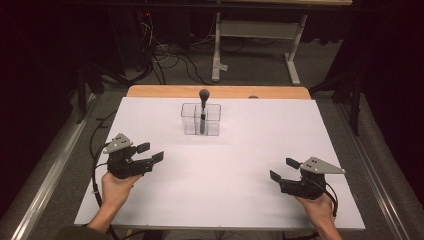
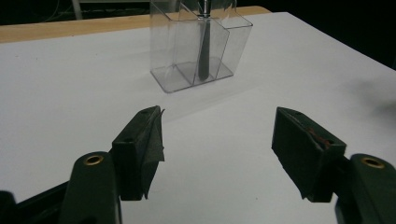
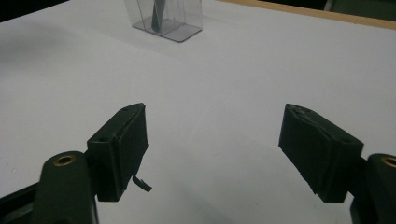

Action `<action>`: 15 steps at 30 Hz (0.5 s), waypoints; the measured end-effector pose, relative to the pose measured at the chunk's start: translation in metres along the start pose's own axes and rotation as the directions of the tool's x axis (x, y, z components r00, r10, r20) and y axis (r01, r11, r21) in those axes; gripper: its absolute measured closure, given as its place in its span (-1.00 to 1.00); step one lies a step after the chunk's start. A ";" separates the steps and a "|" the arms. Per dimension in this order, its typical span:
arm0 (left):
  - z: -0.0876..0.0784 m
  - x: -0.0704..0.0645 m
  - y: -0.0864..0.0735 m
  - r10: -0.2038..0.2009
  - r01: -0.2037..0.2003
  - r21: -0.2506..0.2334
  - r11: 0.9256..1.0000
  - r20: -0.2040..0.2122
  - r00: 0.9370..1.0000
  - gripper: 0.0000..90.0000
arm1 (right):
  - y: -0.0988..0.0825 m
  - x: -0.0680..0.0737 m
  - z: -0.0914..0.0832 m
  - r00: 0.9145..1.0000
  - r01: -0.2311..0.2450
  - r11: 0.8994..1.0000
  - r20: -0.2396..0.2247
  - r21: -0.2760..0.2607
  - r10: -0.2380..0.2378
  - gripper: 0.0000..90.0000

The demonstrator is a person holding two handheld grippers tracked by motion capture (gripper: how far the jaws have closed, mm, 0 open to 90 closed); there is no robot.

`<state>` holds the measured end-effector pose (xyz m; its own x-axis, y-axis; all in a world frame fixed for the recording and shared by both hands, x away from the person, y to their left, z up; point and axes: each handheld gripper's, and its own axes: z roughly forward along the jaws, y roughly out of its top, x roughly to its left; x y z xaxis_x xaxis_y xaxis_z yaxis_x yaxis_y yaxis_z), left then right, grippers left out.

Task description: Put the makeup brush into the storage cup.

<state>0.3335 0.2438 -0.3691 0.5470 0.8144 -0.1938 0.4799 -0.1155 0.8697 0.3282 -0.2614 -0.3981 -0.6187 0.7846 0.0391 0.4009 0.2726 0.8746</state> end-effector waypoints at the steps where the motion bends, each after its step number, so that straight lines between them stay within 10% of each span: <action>1: 0.001 0.000 0.000 0.006 -0.006 -0.006 1.000 0.003 1.000 -0.25 | 0.000 0.000 0.000 1.000 0.000 1.000 0.000 0.001 0.000 -0.44; 15: 0.004 0.001 -0.006 0.001 -0.001 0.002 1.000 0.006 1.000 -0.25 | 0.000 0.000 0.000 1.000 0.006 1.000 -0.002 -0.003 -0.006 -0.44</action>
<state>0.3338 0.2430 -0.3763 0.5517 0.8109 -0.1951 0.4805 -0.1178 0.8691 0.3282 -0.2617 -0.3981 -0.6224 0.7820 0.0347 0.3949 0.2755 0.8764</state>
